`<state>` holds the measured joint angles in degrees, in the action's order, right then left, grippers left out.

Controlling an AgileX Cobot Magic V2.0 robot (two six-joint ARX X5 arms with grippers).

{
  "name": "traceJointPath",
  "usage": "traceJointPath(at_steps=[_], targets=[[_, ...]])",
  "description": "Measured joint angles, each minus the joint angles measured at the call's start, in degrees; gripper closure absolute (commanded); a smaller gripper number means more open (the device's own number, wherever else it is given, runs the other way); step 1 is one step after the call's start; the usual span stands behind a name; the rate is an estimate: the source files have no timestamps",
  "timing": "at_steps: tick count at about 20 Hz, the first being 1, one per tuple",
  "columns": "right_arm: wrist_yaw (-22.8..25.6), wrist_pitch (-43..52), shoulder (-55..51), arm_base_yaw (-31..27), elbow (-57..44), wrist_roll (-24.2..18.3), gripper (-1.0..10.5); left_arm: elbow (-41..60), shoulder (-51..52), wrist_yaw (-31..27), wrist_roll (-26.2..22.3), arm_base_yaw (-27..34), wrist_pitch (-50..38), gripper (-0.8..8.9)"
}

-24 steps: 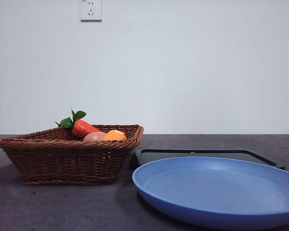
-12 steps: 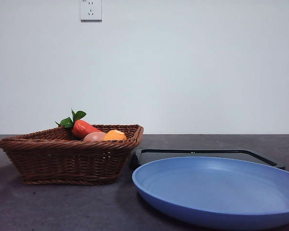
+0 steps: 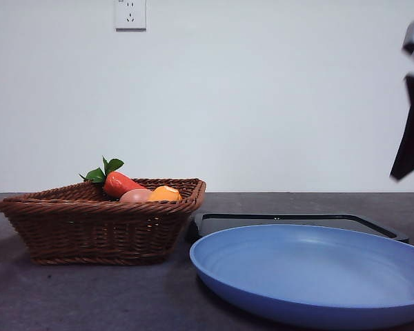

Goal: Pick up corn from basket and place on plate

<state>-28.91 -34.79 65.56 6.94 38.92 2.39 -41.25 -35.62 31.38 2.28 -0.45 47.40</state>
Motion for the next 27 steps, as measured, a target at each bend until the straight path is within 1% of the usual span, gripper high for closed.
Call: traceJointPath(at_steps=[3, 7, 13, 14, 17, 19, 23, 25, 27], targets=[[0.1, 1.9, 5.7, 0.9, 0.0, 0.0, 6.8, 0.0, 0.0, 0.0, 0.0, 0.0, 0.0, 4.62], [0.1, 3.8, 10.1, 1.4, 0.0, 0.0, 6.8, 0.0, 0.0, 0.0, 0.0, 0.0, 0.0, 4.62], [0.1, 5.1, 14.8, 2.5, 0.0, 0.0, 7.7, 0.0, 0.0, 0.0, 0.0, 0.0, 0.0, 4.62], [0.1, 5.1, 15.5, 2.6, 0.0, 0.0, 8.0, 0.0, 0.0, 0.0, 0.0, 0.0, 0.0, 4.62], [0.3, 5.3, 16.0, 2.8, 0.0, 0.0, 9.4, 0.0, 0.0, 0.0, 0.0, 0.0, 0.0, 4.62], [0.5, 5.3, 16.0, 2.8, 0.0, 0.1, 9.5, 0.0, 0.0, 0.0, 0.0, 0.0, 0.0, 4.62], [0.0, 4.6, 16.0, 2.3, 0.7, 1.5, 9.5, 0.0, -0.9, 0.0, 0.2, -0.6, -0.1, 4.62], [0.1, 2.0, 15.3, 1.5, 1.6, 1.7, 9.5, -0.1, -2.8, 0.0, 0.5, -2.3, -1.2, 4.62], [0.7, -0.8, 12.1, 0.2, 2.9, 1.7, 9.5, -0.2, -5.1, 0.0, 1.8, -4.5, -4.7, 4.62]])
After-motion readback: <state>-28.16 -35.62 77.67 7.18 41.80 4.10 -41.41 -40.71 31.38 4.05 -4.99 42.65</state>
